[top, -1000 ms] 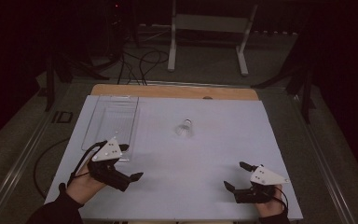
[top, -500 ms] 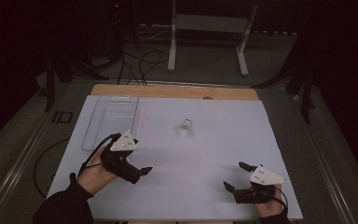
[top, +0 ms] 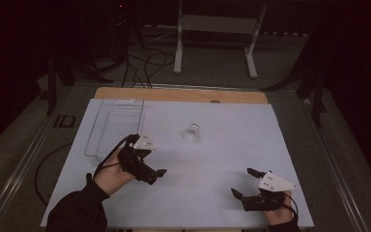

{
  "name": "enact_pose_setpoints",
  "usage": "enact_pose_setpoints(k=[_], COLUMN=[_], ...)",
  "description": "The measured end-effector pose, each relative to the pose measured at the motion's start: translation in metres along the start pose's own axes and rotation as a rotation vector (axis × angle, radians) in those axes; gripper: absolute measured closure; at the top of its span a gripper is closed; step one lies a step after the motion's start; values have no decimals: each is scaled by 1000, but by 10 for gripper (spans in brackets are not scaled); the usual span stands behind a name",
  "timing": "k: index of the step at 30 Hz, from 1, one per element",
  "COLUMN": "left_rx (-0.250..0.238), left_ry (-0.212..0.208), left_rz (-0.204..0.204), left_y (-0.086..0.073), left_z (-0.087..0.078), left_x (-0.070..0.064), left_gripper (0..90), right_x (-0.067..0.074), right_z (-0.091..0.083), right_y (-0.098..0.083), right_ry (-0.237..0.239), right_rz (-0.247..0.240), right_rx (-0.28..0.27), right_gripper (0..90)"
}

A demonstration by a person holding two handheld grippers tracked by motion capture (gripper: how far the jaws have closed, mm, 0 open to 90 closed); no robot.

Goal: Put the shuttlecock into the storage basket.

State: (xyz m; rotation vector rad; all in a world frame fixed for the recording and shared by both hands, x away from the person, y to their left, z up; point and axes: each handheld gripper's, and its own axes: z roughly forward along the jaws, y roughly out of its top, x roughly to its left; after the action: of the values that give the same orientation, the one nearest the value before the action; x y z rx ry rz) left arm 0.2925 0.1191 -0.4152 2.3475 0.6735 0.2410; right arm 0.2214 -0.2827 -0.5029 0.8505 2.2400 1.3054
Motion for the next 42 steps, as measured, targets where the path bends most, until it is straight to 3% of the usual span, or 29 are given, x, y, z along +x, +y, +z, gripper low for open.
enact_pose_setpoints(k=[12,22,33,36,39,42], left_rx=[47,63,129,139,143,160], left_ry=[-10,-14,-35,-1,0,-10], left_rz=[2,-40,-64,-78,-98,-88], left_y=[11,20,24,26,30,32], left_z=[16,23,35,38,40,43], left_x=[-2,-1,2,2,4,3], left_gripper=[1,1,1,1,1,1], right_x=[0,0,0,1,0,0], right_z=[0,0,0,0,0,1], right_y=[0,0,0,0,0,0], right_ry=[3,8,10,9,9,10], right_rz=[1,2,0,1,2,2], right_rx=[1,3,6,5,4,5], right_gripper=[95,95,95,95,95,95])
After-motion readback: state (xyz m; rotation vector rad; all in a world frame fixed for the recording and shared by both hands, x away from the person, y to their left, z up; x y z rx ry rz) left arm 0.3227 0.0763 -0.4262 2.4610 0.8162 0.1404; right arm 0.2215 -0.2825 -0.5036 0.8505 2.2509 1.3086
